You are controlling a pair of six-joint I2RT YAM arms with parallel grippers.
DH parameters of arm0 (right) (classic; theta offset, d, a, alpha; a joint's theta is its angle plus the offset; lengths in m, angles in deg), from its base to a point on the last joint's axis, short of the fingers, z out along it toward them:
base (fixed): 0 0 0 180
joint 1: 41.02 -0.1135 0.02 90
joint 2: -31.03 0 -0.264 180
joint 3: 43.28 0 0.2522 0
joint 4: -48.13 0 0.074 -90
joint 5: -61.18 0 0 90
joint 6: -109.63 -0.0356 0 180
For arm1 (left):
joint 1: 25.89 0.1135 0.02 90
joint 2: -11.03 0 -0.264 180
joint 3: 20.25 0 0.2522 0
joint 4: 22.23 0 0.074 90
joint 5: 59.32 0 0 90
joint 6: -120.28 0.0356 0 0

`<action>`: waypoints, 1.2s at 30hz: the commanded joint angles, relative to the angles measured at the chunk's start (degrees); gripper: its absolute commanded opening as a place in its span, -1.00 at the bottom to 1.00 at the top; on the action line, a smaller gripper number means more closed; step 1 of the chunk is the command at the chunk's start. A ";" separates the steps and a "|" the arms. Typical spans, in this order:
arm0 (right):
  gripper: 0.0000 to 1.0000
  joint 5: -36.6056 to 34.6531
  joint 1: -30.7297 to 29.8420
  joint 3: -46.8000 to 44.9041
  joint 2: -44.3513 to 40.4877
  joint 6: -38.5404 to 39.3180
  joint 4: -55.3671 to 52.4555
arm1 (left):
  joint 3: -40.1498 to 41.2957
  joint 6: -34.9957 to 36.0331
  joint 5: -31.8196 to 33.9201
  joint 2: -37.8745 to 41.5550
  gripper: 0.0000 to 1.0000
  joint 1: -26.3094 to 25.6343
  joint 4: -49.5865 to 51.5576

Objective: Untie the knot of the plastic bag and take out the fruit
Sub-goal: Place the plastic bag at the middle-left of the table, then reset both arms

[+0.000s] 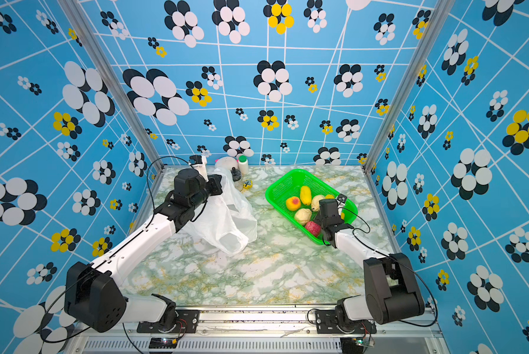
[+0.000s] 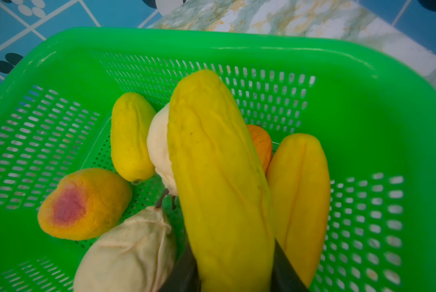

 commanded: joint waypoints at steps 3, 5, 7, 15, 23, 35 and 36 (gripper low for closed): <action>-0.03 -1.02 0.02 -1.36 -1.30 -0.90 -0.25 | -1.60 2.49 -2.22 -0.36 -1.00 -2.27 -3.41; 0.24 -0.58 -0.09 -0.88 -0.45 -0.68 -0.59 | -0.42 2.42 -3.06 -0.93 -1.00 -2.39 -4.84; 0.42 -0.19 -0.03 -0.21 0.18 -0.59 -1.22 | 0.12 2.18 -3.84 -1.55 -1.00 -2.41 -4.99; 0.65 -0.91 -0.03 -0.79 -3.90 -0.72 -2.47 | 0.94 1.74 -3.04 -2.72 -0.90 -2.31 -2.01; 0.99 -1.83 0.24 2.41 -12.70 1.26 -6.26 | 3.00 0.22 -0.50 1.33 0.46 -2.05 1.31; 0.99 -11.81 3.54 -2.53 -23.89 17.50 8.09 | 2.55 -4.11 0.19 12.99 0.99 4.14 12.33; 0.99 -11.46 3.54 -3.22 -25.74 18.99 8.45 | 3.11 -4.47 -0.15 14.41 0.98 5.05 13.51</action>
